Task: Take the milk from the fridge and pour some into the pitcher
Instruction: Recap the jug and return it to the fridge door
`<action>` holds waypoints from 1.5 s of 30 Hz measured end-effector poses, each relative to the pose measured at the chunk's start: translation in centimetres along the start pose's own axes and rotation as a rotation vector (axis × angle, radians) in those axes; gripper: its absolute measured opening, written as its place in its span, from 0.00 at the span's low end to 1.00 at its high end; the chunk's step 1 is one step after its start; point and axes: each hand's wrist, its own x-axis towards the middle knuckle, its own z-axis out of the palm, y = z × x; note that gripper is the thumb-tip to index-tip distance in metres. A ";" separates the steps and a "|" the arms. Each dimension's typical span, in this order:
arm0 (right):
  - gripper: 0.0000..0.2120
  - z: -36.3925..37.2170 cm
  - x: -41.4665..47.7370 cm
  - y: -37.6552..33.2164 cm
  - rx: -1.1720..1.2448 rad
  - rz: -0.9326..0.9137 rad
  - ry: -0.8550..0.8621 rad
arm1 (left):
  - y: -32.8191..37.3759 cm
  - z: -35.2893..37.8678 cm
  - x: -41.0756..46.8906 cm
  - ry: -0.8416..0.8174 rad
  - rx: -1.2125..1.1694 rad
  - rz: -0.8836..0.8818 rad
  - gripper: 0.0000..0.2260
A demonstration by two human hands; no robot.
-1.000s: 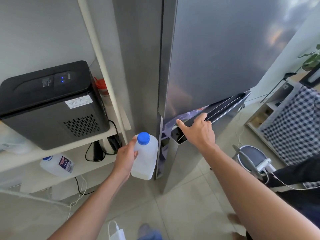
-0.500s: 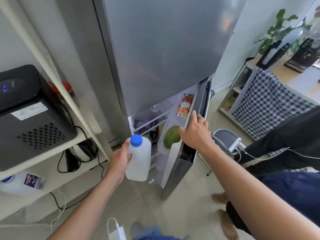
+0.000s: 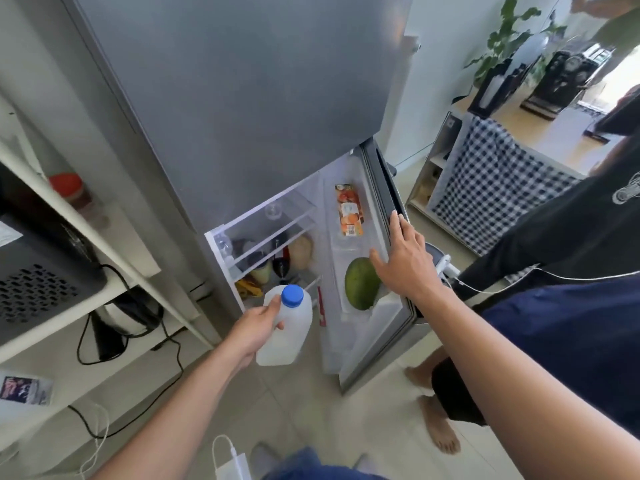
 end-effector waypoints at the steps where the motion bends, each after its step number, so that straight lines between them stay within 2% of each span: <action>1: 0.45 -0.2 0.0 0.6 -0.008 -0.009 -0.002 | 0.4 0.6 -0.1 -0.003 0.037 -0.018 0.31; 8: 0.44 -1.4 0.5 3.7 -0.073 -0.057 0.000 | 1.5 4.0 0.9 -0.047 0.058 -0.062 0.26; 12: 0.44 -1.7 0.7 4.9 -0.081 -0.082 0.016 | 1.6 5.6 2.4 -0.069 -0.133 -0.064 0.28; 16: 0.43 -2.0 1.0 5.8 -0.076 -0.099 0.019 | 2.6 7.7 2.1 -0.160 -0.385 -0.068 0.15; 21: 0.43 -2.3 1.2 6.5 -0.090 -0.115 0.029 | 1.4 10.9 5.0 -0.115 -0.554 -0.132 0.18; 27: 0.42 -1.9 1.5 6.9 -0.089 -0.119 0.044 | 0.6 13.8 7.2 -0.100 -0.681 -0.221 0.10; 30: 0.42 -1.8 1.7 7.1 -0.087 -0.116 0.044 | 0.8 15.1 7.5 -0.099 -0.734 -0.228 0.11; 36: 0.41 -1.6 1.8 7.2 -0.096 -0.124 0.054 | 1.4 17.5 8.1 -0.089 -0.700 -0.219 0.12; 38: 0.41 -1.5 1.8 7.2 -0.088 -0.125 0.062 | 1.3 18.3 8.7 -0.099 -0.671 -0.211 0.17; 42: 0.39 -1.4 1.9 7.3 -0.083 -0.130 0.072 | 0.9 19.6 9.8 -0.146 -0.536 -0.182 0.22; 45: 0.38 -1.3 2.0 7.5 -0.093 -0.136 0.080 | 1.3 20.0 9.6 -0.228 -0.410 -0.145 0.20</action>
